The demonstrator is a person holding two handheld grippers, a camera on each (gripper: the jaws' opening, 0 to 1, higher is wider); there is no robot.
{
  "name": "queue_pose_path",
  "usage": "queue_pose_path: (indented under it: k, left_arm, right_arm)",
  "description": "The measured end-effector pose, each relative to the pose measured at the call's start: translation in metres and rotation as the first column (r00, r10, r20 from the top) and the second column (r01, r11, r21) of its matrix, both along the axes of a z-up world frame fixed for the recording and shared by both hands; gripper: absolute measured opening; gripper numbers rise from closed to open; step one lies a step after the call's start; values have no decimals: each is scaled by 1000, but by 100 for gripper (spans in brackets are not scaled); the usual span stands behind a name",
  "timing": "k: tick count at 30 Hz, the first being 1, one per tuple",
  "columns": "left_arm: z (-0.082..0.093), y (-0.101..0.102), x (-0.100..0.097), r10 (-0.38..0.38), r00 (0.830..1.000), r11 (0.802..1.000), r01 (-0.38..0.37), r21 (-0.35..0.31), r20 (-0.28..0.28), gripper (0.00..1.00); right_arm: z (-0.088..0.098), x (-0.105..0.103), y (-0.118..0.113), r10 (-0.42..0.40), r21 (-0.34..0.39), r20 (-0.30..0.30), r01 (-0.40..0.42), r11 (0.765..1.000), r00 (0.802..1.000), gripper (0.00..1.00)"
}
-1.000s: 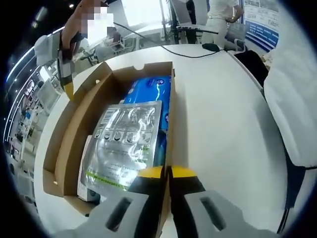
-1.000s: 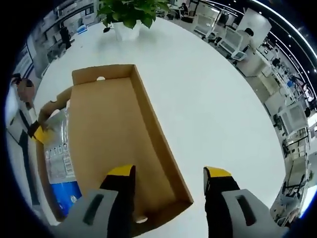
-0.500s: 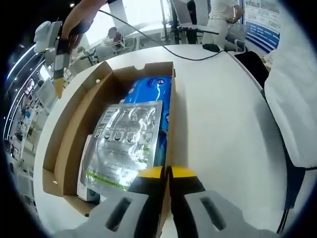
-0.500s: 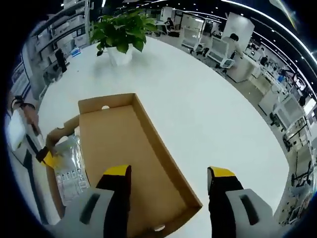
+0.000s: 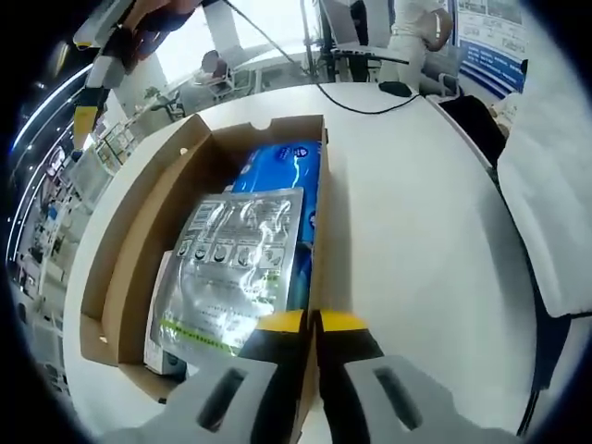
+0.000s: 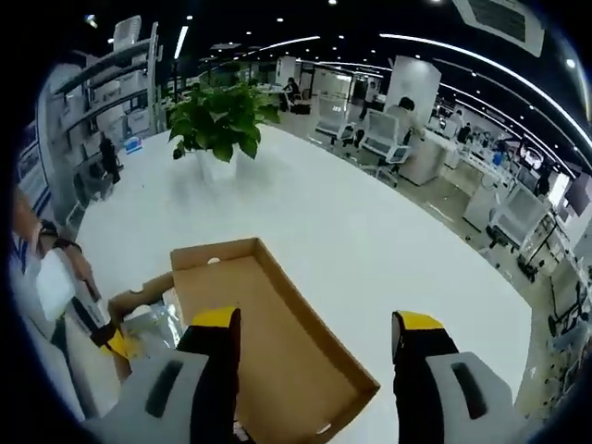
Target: Operate the shoe box by opening the lid, removing the specified soft item, and placing it in the target area until the item is outside and the box remains undamaged.
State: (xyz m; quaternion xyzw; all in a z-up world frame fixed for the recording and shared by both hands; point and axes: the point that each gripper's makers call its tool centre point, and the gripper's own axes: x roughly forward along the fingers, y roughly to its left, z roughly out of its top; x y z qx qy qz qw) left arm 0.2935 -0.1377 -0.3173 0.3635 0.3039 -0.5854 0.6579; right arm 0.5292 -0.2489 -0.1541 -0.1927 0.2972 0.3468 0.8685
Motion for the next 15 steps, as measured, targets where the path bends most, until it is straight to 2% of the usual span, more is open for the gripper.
queue_pose_path:
  k: [5, 8, 15]
  left_arm:
    - [1, 0, 0, 2, 1000, 1000, -2, -1, 5, 3]
    - [1, 0, 0, 6, 1000, 1000, -6, -4, 6, 3]
    - [1, 0, 0, 3, 1000, 1000, -3, -1, 9, 3]
  right_arm:
    - [12, -14, -3, -26, 50, 21, 25, 998, 999, 68]
    - [16, -23, -7, -38, 54, 29, 37, 998, 999, 68]
    - [25, -45, -7, -95, 135, 39, 89, 987, 995, 67]
